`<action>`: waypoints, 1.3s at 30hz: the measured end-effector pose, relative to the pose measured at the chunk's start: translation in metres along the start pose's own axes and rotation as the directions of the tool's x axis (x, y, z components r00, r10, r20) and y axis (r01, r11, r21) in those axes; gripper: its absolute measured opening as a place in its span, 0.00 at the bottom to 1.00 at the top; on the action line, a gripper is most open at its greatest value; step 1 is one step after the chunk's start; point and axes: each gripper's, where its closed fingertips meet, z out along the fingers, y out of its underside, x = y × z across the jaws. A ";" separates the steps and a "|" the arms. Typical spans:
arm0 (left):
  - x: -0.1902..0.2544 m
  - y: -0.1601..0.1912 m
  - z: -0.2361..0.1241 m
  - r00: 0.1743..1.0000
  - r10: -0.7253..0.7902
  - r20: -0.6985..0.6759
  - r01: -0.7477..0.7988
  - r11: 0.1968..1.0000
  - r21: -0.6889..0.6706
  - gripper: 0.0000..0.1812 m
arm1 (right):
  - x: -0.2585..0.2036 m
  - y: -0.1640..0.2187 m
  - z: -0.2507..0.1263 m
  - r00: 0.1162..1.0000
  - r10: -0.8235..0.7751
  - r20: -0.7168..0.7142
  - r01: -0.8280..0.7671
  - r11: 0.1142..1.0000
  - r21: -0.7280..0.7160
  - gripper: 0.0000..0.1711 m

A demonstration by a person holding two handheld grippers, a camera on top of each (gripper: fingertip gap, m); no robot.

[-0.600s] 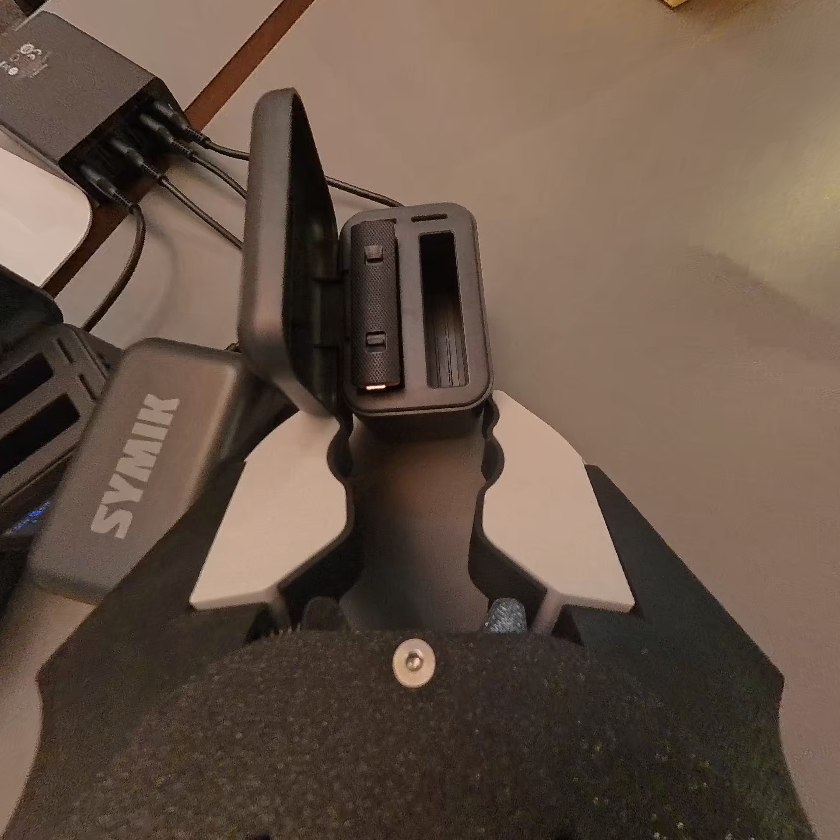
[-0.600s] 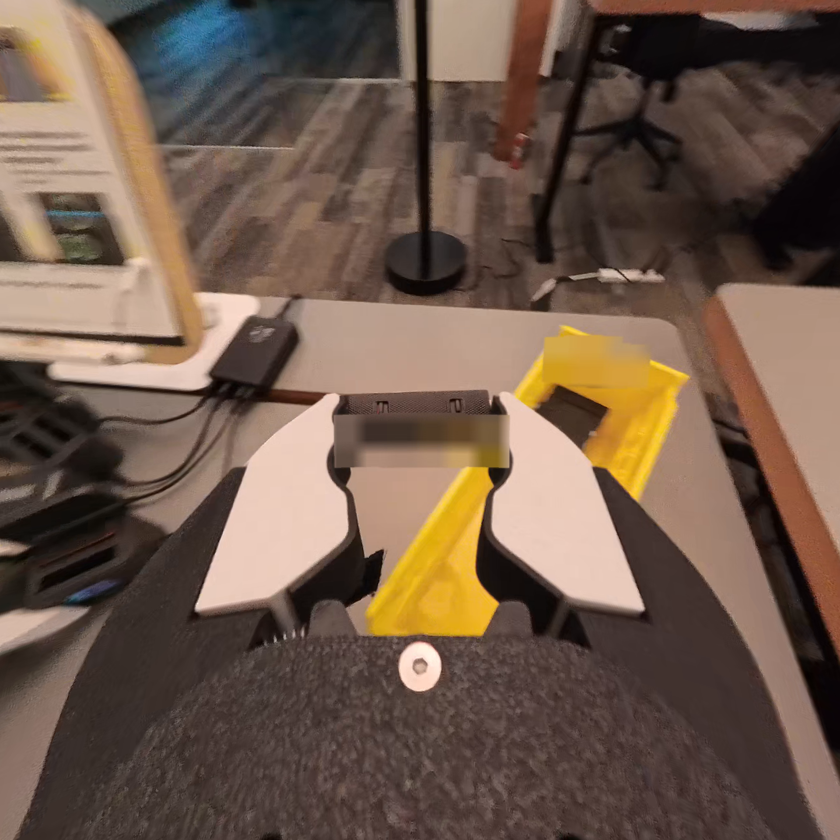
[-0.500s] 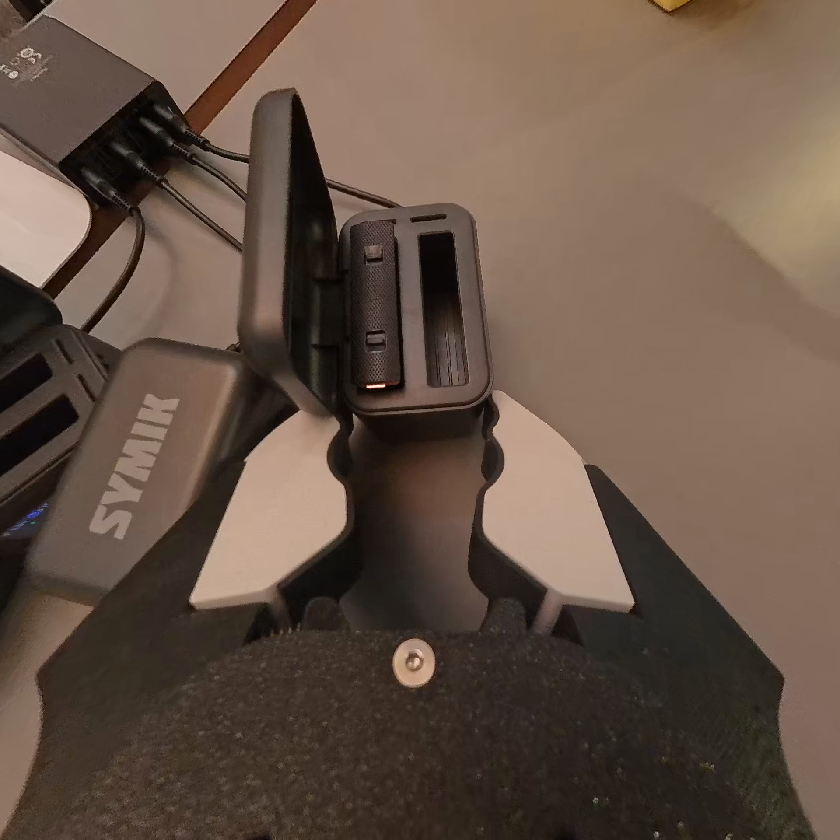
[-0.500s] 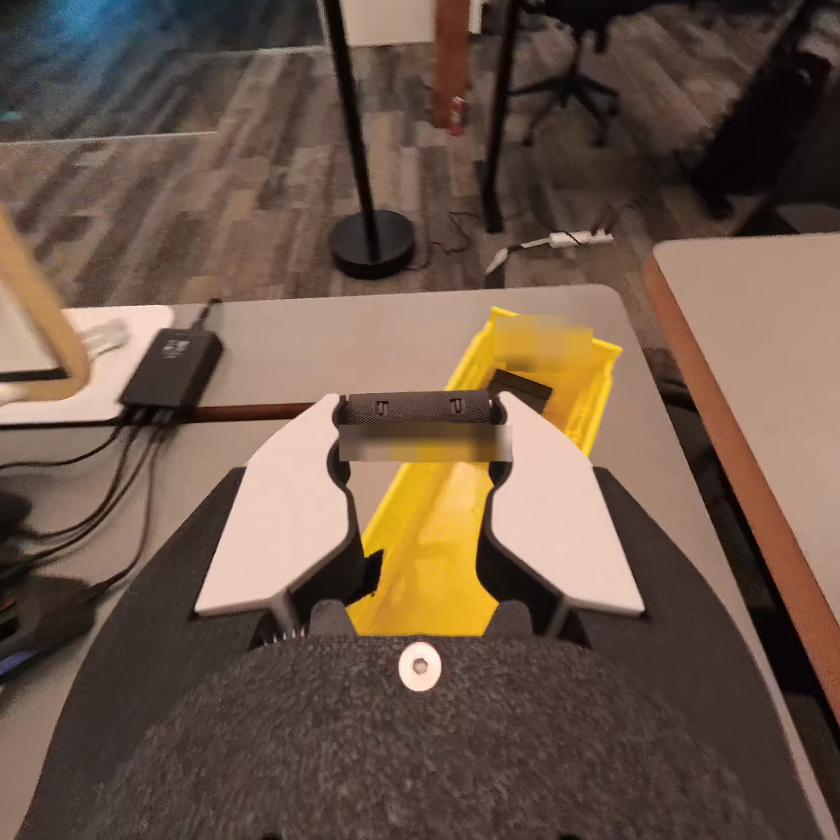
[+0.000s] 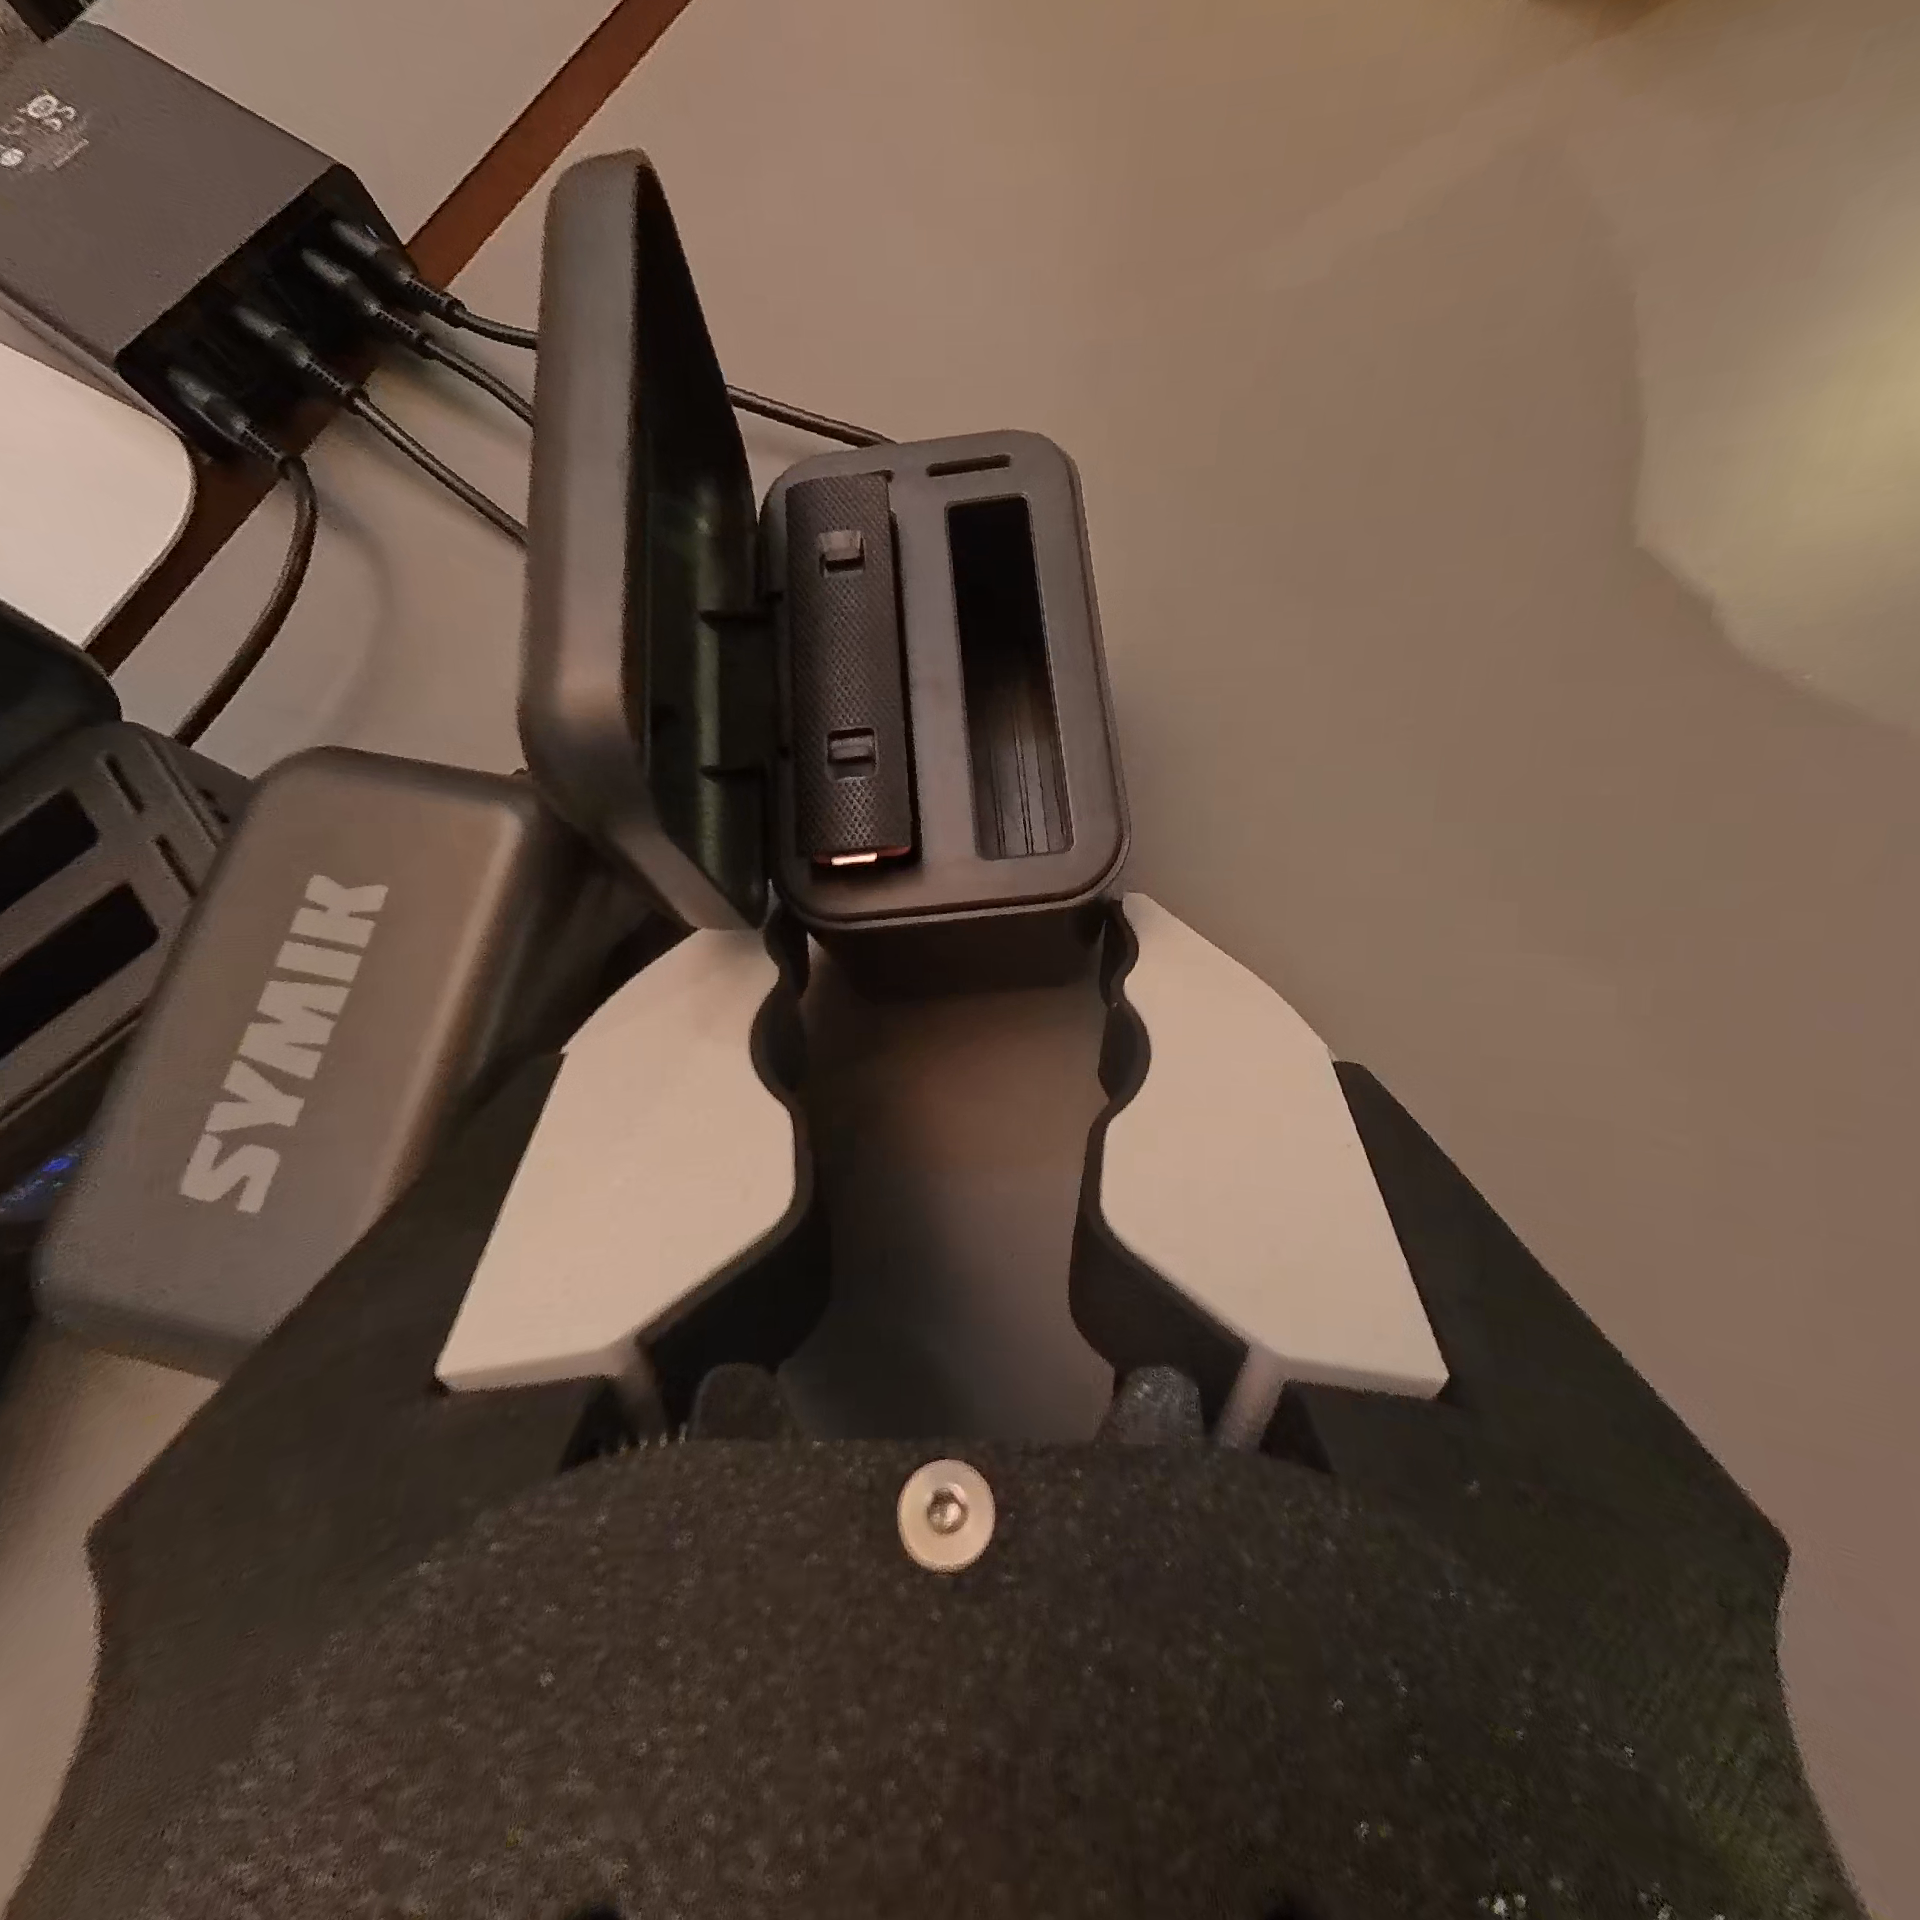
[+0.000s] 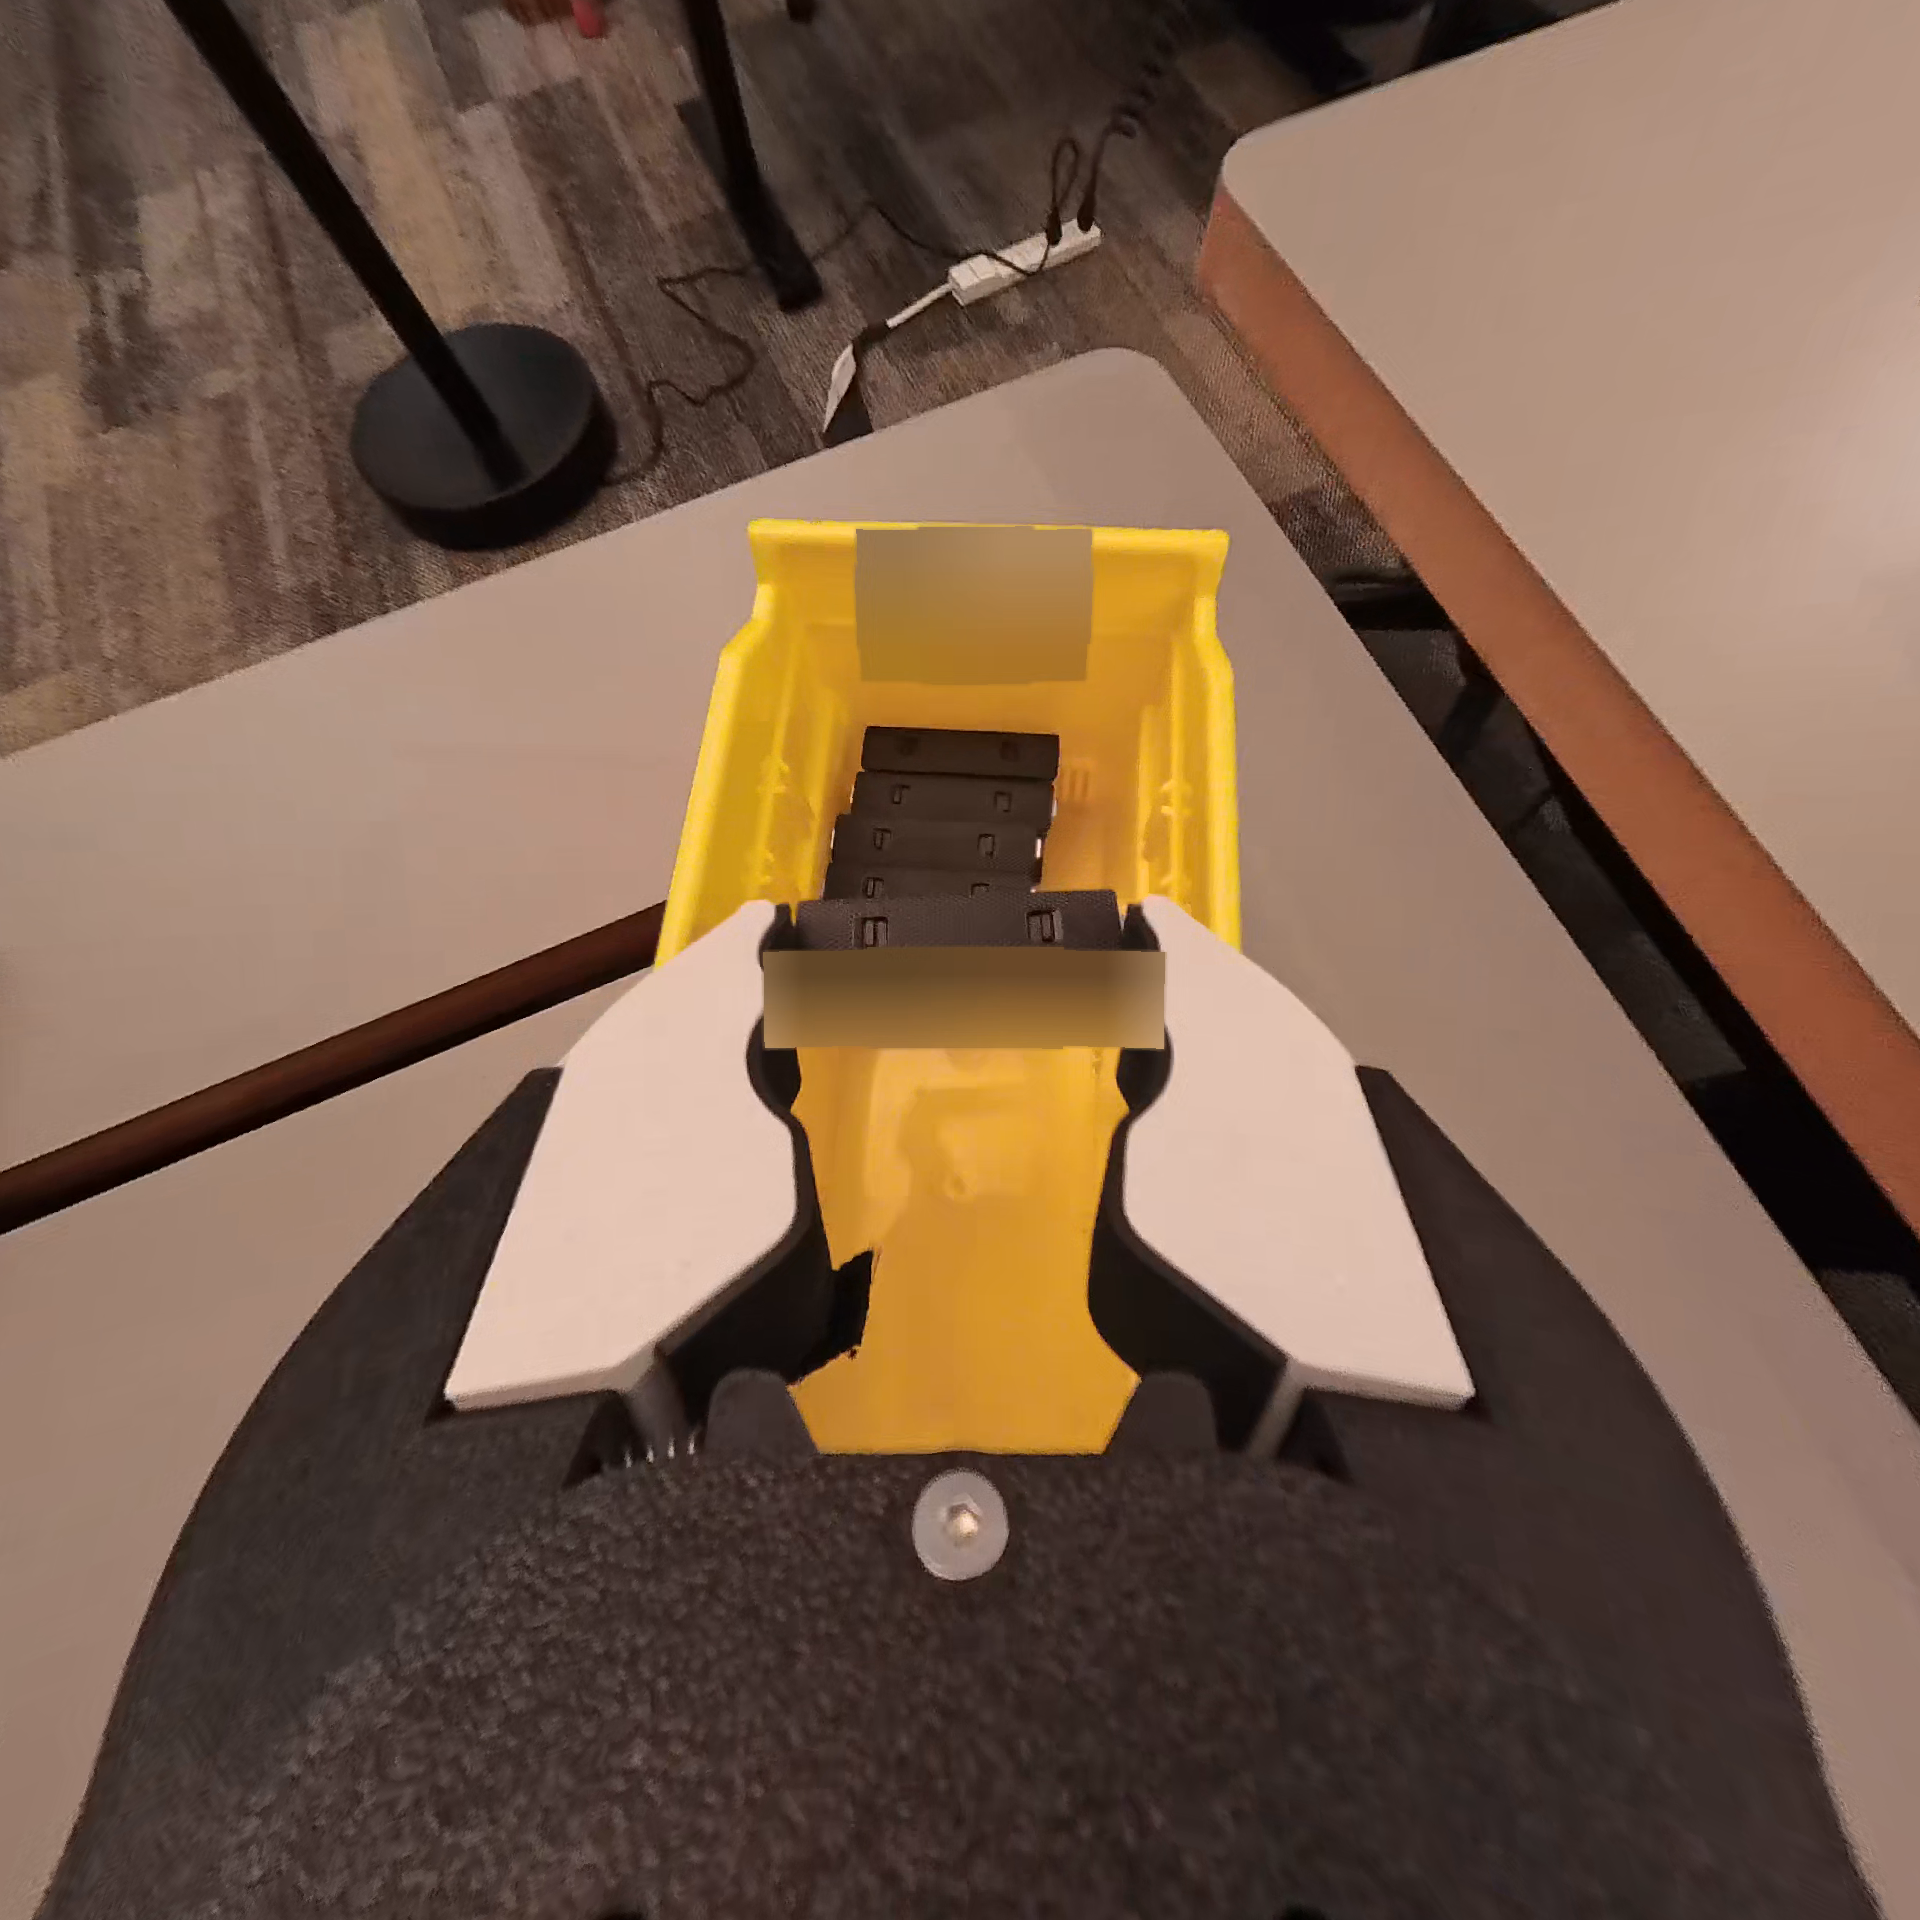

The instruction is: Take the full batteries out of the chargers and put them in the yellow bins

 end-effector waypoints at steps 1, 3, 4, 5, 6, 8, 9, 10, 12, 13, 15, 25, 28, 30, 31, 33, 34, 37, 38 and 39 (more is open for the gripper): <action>0.000 0.000 0.000 1.000 0.003 0.001 -0.003 1.000 -0.001 0.30 | -0.001 0.001 0.003 1.000 -0.004 -0.009 0.003 1.000 -0.004 0.35; 0.000 0.001 0.000 1.000 0.005 0.000 -0.005 1.000 -0.002 0.30 | -0.004 0.002 0.008 0.999 -0.033 -0.042 0.033 0.999 -0.008 0.35; 0.000 0.001 0.000 1.000 0.006 0.000 -0.006 1.000 -0.002 0.30 | -0.005 0.004 0.011 0.998 -0.035 -0.049 0.034 0.999 -0.018 0.35; 0.000 0.001 0.000 1.000 0.006 0.000 -0.006 1.000 -0.002 0.30 | -0.007 0.006 0.014 0.998 -0.025 -0.049 0.023 0.999 -0.027 0.35; 0.000 0.001 0.000 1.000 0.007 0.001 -0.007 1.000 -0.003 0.30 | -0.008 0.008 0.016 0.998 -0.016 -0.053 0.014 0.999 -0.033 0.35; 0.000 0.001 0.000 1.000 0.007 0.002 -0.007 1.000 -0.003 0.30 | -0.006 0.010 0.020 0.996 -0.027 -0.085 0.024 0.999 -0.036 0.35; 0.000 0.001 0.000 1.000 0.008 0.003 -0.008 1.000 -0.003 0.30 | -0.006 0.010 0.022 0.995 -0.027 -0.097 0.024 0.999 -0.037 0.35; 0.001 0.001 0.000 1.000 0.010 0.003 -0.010 1.000 -0.003 0.30 | -0.006 0.010 0.023 0.994 -0.025 -0.106 0.021 0.999 -0.039 0.35; 0.001 0.002 0.000 1.000 0.012 0.002 -0.012 1.000 -0.004 0.30 | -0.004 0.012 0.026 0.991 -0.041 -0.125 0.035 0.998 -0.053 0.35; 0.001 0.002 0.000 1.000 0.012 0.002 -0.012 1.000 -0.004 0.30 | -0.003 0.014 0.027 0.990 -0.049 -0.133 0.040 0.997 -0.068 0.35; 0.001 0.002 0.000 1.000 0.012 0.002 -0.012 1.000 -0.004 0.30 | -0.002 0.015 0.029 0.990 -0.042 -0.138 0.030 0.996 -0.085 0.35; 0.001 0.002 -0.001 1.000 0.015 -0.001 -0.015 1.000 0.000 0.30 | 0.001 0.024 0.036 0.991 -0.020 -0.135 -0.008 0.979 -0.201 0.36; 0.002 0.003 -0.001 1.000 0.018 -0.002 -0.018 1.000 0.000 0.30 | 0.001 0.023 0.036 0.990 -0.013 -0.139 -0.013 0.983 -0.186 0.36; 0.002 0.003 -0.001 1.000 0.018 -0.003 -0.018 1.000 0.000 0.30 | 0.001 0.023 0.036 0.991 -0.017 -0.133 -0.009 0.982 -0.190 0.36; 0.002 0.003 -0.001 1.000 0.018 -0.003 -0.018 1.000 0.000 0.30 | 0.000 0.023 0.036 0.992 -0.021 -0.127 -0.004 0.981 -0.193 0.36; 0.002 0.003 -0.001 1.000 0.019 -0.004 -0.019 1.000 0.002 0.30 | -0.001 0.022 0.035 0.994 -0.032 -0.108 0.011 0.981 -0.195 0.34; 0.002 0.003 -0.001 1.000 0.019 -0.004 -0.019 1.000 0.002 0.30 | -0.001 0.021 0.034 0.995 -0.033 -0.093 0.015 0.981 -0.194 0.34; 0.002 0.003 -0.001 1.000 0.020 -0.005 -0.020 1.000 0.003 0.30 | -0.005 0.014 0.029 0.999 -0.026 -0.021 0.022 0.984 -0.177 0.33; 0.002 0.003 -0.001 1.000 0.021 -0.005 -0.021 1.000 0.003 0.30 | -0.007 0.010 0.026 1.000 -0.030 0.007 0.031 0.985 -0.171 0.34; 0.002 0.003 -0.001 1.000 0.021 -0.004 -0.021 1.000 0.003 0.30 | -0.008 0.005 0.022 0.999 -0.042 0.028 0.046 0.986 -0.161 0.34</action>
